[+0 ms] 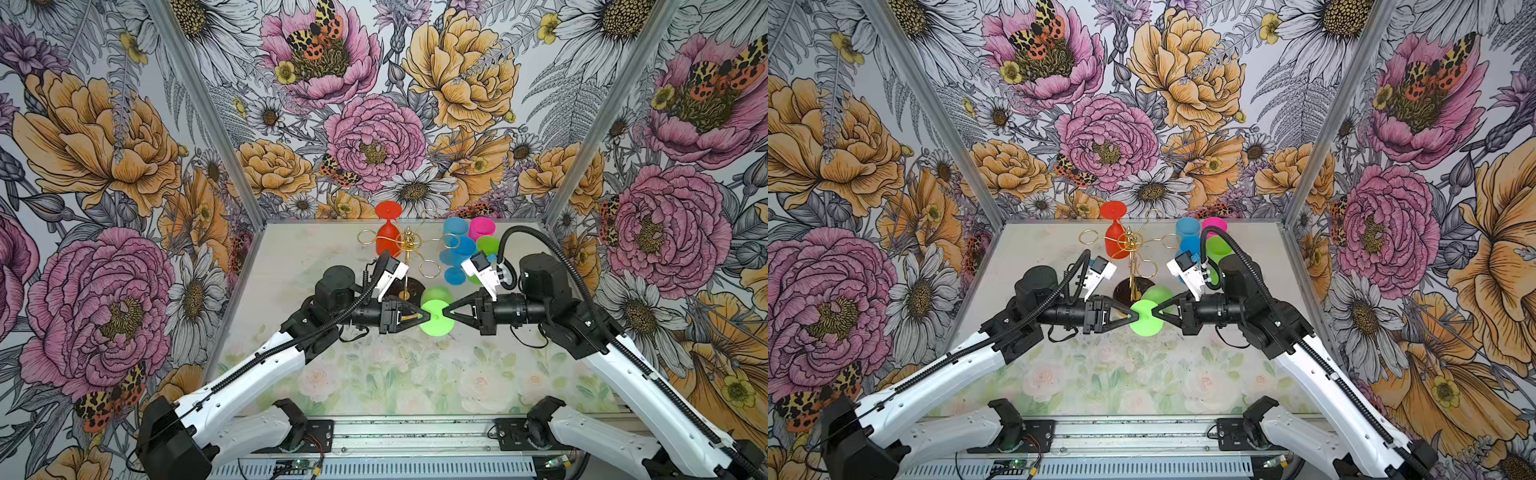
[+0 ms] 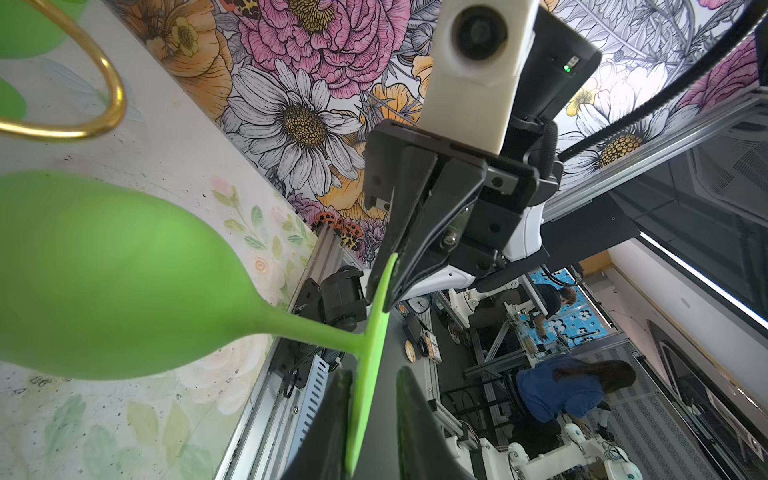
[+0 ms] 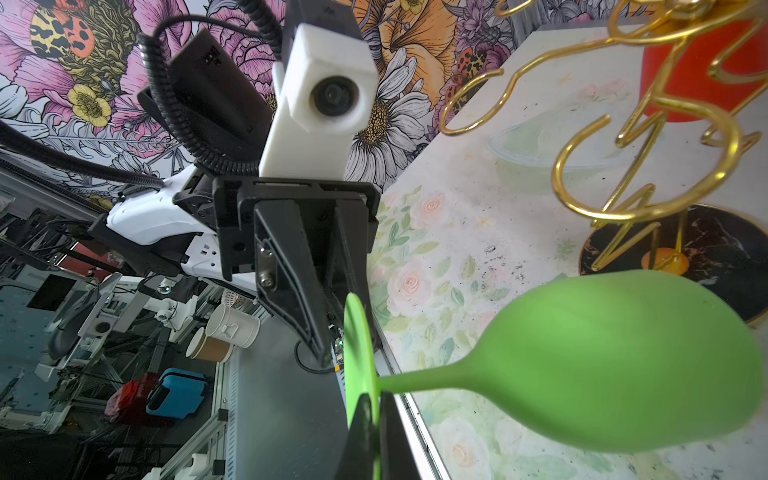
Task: Take the wine glass off the wine glass rack
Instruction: 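Grasp the green glass's foot with the left gripper and open the right gripper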
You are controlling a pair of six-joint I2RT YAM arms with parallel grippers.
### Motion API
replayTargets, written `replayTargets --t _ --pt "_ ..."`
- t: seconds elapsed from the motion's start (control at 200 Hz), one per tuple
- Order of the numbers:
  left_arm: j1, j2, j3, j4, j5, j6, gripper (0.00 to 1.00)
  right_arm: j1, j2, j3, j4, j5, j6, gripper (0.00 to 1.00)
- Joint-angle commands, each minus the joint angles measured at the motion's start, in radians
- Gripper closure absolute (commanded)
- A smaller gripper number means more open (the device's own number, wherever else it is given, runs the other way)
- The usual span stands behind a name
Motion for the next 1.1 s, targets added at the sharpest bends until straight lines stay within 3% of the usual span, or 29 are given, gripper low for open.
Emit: replayTargets --t 0.0,0.245,0.415,0.646,0.766,0.881,0.966,1.091 --pt "-0.009 -0.008 0.019 0.031 0.014 0.002 0.85 0.004 -0.005 0.002 0.015 0.035 -0.005 1.0" --pt "-0.009 -0.006 0.021 0.032 0.027 -0.001 1.0 0.003 -0.006 -0.002 0.011 0.028 0.0 1.0" --pt "-0.009 -0.02 0.008 0.023 0.035 -0.003 1.0 -0.006 -0.035 -0.005 -0.011 0.025 -0.014 0.62" --pt "-0.017 -0.074 -0.025 -0.024 -0.009 0.058 1.0 -0.05 -0.058 0.022 -0.051 0.129 0.003 0.48" --pt "-0.042 -0.108 -0.001 -0.191 -0.099 0.193 1.0 -0.101 -0.038 0.081 -0.219 0.252 -0.021 0.44" --pt "-0.086 -0.127 0.018 -0.355 -0.235 0.341 1.0 -0.139 -0.008 0.097 -0.301 0.284 -0.013 0.43" --pt "-0.115 -0.13 0.014 -0.377 -0.276 0.366 1.0 -0.144 0.022 0.1 -0.335 0.31 -0.007 0.42" --pt "-0.201 -0.147 0.003 -0.377 -0.379 0.464 1.0 -0.149 0.069 0.12 -0.408 0.448 -0.025 0.4"
